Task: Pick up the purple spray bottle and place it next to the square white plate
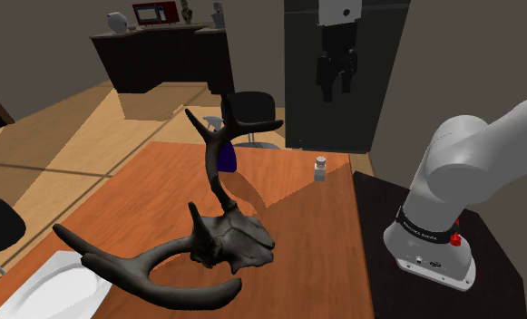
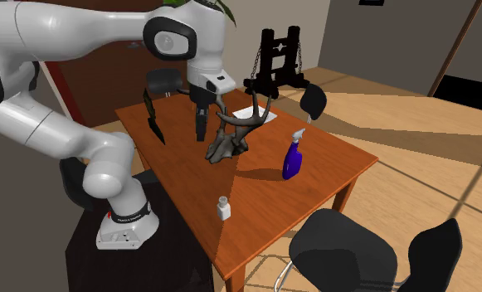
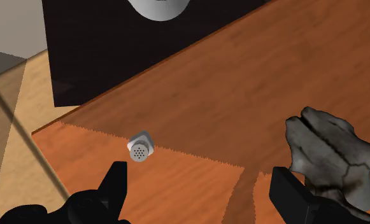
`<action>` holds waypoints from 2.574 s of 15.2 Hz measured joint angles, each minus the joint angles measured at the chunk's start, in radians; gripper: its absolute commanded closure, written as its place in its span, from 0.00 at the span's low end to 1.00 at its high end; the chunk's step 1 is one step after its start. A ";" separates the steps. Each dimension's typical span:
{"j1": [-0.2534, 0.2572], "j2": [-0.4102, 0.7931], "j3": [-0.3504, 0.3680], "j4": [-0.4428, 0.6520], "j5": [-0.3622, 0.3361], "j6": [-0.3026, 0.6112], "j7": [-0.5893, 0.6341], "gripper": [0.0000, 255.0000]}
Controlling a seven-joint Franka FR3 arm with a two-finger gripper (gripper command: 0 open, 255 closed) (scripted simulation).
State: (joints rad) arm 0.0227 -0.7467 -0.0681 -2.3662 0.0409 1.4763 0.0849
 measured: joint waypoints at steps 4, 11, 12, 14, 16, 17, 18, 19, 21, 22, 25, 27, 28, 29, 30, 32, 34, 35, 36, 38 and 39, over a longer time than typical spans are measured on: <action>0.010 0.064 -0.001 0.017 0.013 0.057 -0.007 0.00; 0.040 0.305 -0.010 0.124 0.060 0.227 -0.043 0.00; 0.044 0.337 -0.011 0.141 0.068 0.248 -0.050 0.00; 0.053 0.403 -0.012 0.172 0.084 0.294 -0.061 0.00; 0.060 0.472 -0.014 0.222 0.100 0.323 -0.075 0.00; 0.064 0.516 -0.014 0.258 0.110 0.335 -0.080 0.00; 0.067 0.547 -0.014 0.274 0.118 0.355 -0.087 0.00; 0.070 0.586 -0.014 0.310 0.127 0.363 -0.093 0.00; 0.076 0.661 -0.013 0.373 0.146 0.386 -0.105 0.00; 0.076 0.693 -0.014 0.405 0.154 0.389 -0.114 0.00; 0.082 0.795 -0.010 0.504 0.180 0.408 -0.128 0.00; 0.081 0.870 -0.008 0.585 0.197 0.410 -0.142 0.00; 0.082 0.896 -0.006 0.613 0.204 0.414 -0.144 0.00; 0.085 0.940 -0.001 0.664 0.212 0.413 -0.143 0.00; 0.084 0.970 0.001 0.704 0.218 0.407 -0.145 0.00; 0.082 1.006 0.003 0.728 0.225 0.422 -0.154 0.00; 0.085 1.014 0.005 0.712 0.229 0.447 -0.156 0.00; 0.088 1.016 0.007 0.703 0.229 0.459 -0.156 0.00; 0.090 1.022 0.008 0.699 0.231 0.471 -0.155 0.00; 0.092 1.028 0.010 0.683 0.233 0.491 -0.159 0.00; 0.092 1.030 0.010 0.679 0.234 0.497 -0.159 0.00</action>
State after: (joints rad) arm 0.1147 0.2828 -0.0581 -1.6869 0.2747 1.9733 -0.0745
